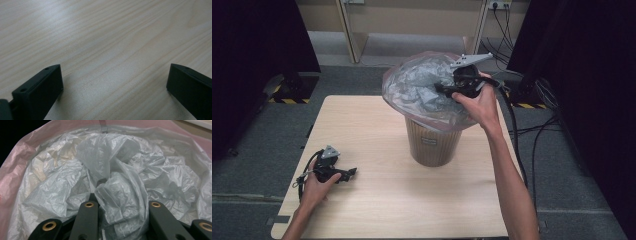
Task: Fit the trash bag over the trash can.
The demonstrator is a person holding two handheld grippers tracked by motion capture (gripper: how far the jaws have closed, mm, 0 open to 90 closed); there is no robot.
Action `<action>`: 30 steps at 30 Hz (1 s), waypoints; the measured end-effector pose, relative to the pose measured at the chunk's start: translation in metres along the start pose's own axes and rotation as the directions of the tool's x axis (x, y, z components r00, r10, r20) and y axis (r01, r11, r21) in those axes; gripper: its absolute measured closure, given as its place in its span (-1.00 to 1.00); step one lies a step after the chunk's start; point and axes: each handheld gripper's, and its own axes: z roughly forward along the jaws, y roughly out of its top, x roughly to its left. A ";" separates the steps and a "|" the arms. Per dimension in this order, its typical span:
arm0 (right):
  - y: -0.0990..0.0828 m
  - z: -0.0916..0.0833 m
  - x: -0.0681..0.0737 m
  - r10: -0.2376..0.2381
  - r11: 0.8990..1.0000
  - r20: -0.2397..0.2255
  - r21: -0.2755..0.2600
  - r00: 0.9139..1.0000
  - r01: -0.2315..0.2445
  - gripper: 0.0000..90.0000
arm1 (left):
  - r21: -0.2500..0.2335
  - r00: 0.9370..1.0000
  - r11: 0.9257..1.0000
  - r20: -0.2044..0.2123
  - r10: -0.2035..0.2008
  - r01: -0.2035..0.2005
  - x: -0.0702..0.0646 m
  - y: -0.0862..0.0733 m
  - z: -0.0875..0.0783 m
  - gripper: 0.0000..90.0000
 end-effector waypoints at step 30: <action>-0.021 -0.046 -0.040 0.108 0.989 0.028 -0.106 0.994 -0.105 0.00 | 0.000 1.000 1.000 0.004 0.001 -0.001 -0.001 0.000 0.000 -1.00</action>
